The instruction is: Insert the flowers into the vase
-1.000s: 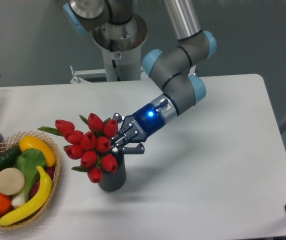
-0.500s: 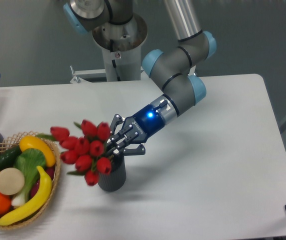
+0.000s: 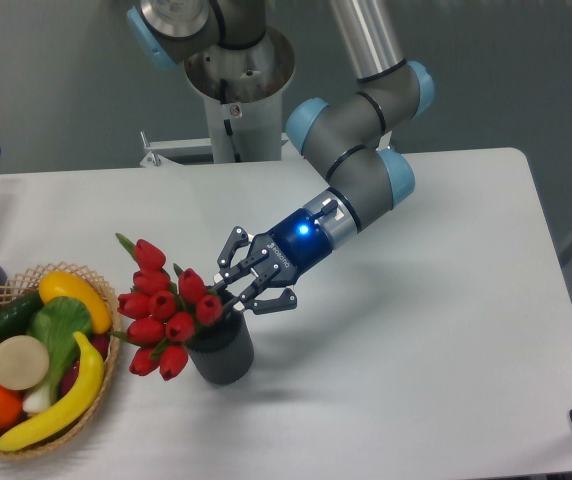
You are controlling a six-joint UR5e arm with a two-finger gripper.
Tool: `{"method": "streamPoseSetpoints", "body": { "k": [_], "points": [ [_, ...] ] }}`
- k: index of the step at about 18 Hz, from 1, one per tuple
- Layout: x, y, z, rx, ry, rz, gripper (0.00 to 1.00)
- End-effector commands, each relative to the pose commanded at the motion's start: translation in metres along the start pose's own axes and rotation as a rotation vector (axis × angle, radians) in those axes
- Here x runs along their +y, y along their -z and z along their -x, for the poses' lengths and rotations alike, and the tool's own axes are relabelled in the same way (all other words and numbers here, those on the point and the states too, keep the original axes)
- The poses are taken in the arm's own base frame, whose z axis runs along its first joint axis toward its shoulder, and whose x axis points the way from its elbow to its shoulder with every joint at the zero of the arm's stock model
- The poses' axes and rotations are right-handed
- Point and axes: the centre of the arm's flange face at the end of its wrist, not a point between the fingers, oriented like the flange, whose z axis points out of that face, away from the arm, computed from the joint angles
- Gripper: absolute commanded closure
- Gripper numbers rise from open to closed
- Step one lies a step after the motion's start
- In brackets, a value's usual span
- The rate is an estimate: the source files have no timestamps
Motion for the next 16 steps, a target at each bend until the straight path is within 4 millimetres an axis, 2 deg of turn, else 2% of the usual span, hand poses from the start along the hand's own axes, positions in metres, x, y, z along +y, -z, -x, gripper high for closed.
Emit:
{"method": "streamPoseSetpoints", "body": {
  "k": [1,2,5,8,10,14,16],
  "points": [
    [-0.001,0.003,0.001,-0.006,-0.001,-0.001,0.58],
    [-0.002,0.005,0.002,-0.010,-0.005,-0.001,0.53],
    [-0.006,0.017,0.007,-0.032,-0.036,-0.002,0.22],
    [-0.008,0.029,0.005,-0.054,-0.063,-0.001,0.05],
    [-0.020,0.039,0.000,-0.073,-0.082,0.004,0.00],
    [-0.051,0.076,-0.006,-0.151,-0.149,0.058,0.00],
    [-0.060,0.095,-0.006,-0.190,-0.172,0.108,0.00]
  ]
}}
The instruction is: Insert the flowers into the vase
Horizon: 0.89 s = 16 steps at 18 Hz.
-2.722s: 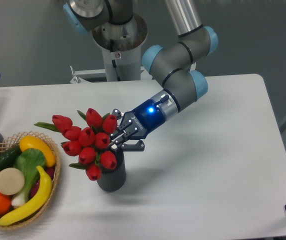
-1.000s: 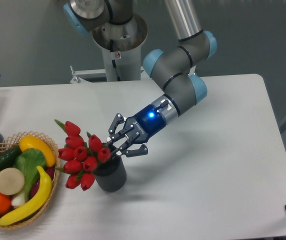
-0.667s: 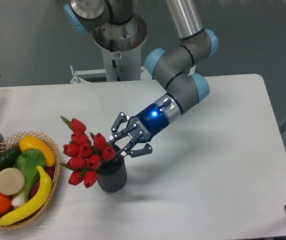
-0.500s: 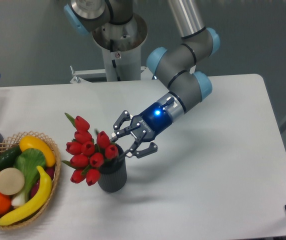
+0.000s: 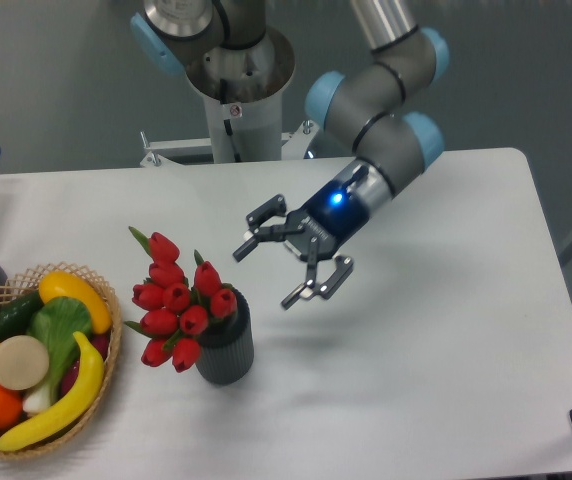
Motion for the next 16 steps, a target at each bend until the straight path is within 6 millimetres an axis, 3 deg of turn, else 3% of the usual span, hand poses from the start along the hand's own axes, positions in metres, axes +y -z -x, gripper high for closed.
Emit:
{"method": "streamPoseSetpoints", "body": {
  "k": [2,6,10,14,16],
  "points": [
    [-0.009,0.017,0.004,-0.033,-0.034,0.074,0.00],
    [-0.023,0.070,0.009,-0.141,-0.085,0.295,0.00],
    [-0.050,0.117,0.006,-0.249,-0.124,0.414,0.00],
    [-0.055,0.145,0.006,-0.308,-0.129,0.616,0.00],
    [-0.074,0.156,-0.002,-0.340,-0.169,0.746,0.00]
  ]
}}
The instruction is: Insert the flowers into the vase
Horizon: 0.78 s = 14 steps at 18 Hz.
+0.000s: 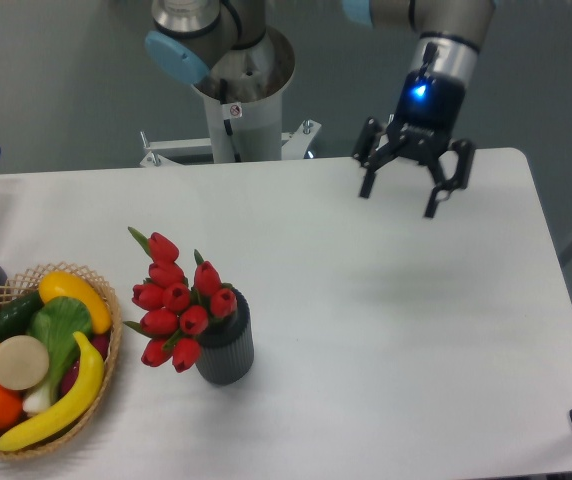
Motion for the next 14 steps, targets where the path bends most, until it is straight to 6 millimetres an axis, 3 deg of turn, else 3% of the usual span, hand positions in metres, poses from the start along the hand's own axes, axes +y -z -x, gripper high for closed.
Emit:
{"method": "streamPoseSetpoints", "body": {
  "k": [6,14],
  "points": [
    [-0.002,0.028,-0.003,-0.016,-0.053,0.188,0.00],
    [0.024,0.064,0.002,0.165,-0.301,0.341,0.00]
  ]
}}
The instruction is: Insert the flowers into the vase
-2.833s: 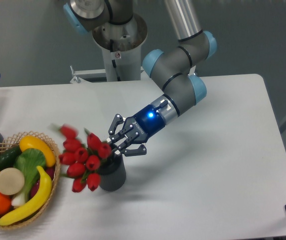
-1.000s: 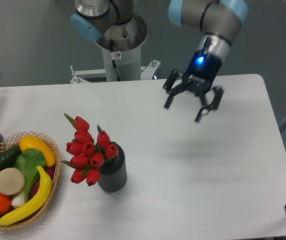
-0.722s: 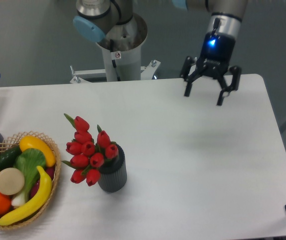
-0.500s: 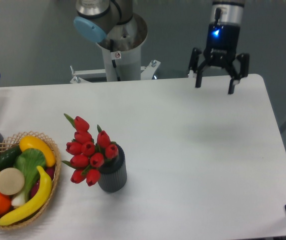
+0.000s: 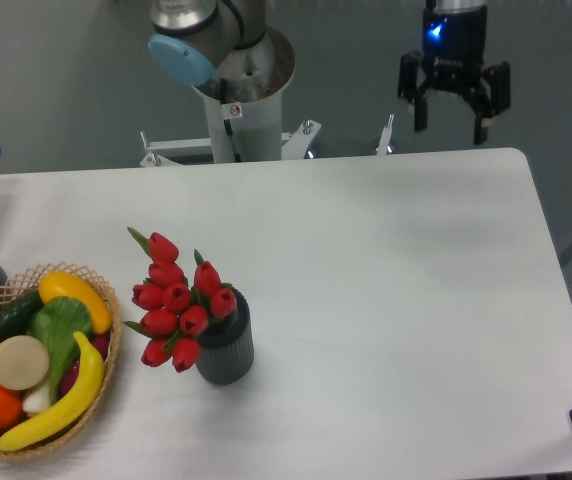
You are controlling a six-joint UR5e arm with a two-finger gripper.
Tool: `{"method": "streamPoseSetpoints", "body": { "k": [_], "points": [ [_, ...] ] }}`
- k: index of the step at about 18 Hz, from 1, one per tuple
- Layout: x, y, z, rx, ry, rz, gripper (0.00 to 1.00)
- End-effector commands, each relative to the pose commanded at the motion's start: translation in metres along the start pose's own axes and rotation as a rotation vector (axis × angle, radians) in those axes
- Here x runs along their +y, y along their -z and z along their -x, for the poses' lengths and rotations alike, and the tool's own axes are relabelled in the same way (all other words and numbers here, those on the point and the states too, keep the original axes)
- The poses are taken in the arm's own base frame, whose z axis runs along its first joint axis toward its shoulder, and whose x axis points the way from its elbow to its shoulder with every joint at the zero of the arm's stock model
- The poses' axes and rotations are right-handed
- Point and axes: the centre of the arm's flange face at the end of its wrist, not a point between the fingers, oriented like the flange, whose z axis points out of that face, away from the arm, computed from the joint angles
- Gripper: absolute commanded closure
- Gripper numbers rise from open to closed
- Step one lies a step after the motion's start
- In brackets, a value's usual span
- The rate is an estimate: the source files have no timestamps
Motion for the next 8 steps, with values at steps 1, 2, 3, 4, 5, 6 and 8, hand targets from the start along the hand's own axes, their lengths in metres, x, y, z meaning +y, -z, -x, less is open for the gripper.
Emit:
{"method": "streamPoseSetpoints", "body": {
  "k": [1,2,3,4,5,6,8],
  "points": [
    [0.0043,0.0027,-0.0015,0.001,-0.025,0.008,0.00],
    [0.0086,0.0038,-0.0032,0.000,-0.045,0.014,0.00],
    [0.0099,0.0042,-0.0035,0.004,-0.067,0.013,0.00],
    [0.0106,0.0049,-0.0033,0.004,-0.073,0.014,0.00],
    [0.0119,0.0049,-0.0037,0.006,-0.069,0.013,0.00],
    [0.0133,0.0038,-0.0048,0.008,-0.066,0.013,0.00],
    [0.0140,0.0049,-0.0056,0.006,-0.063,0.015,0.00]
  ]
}}
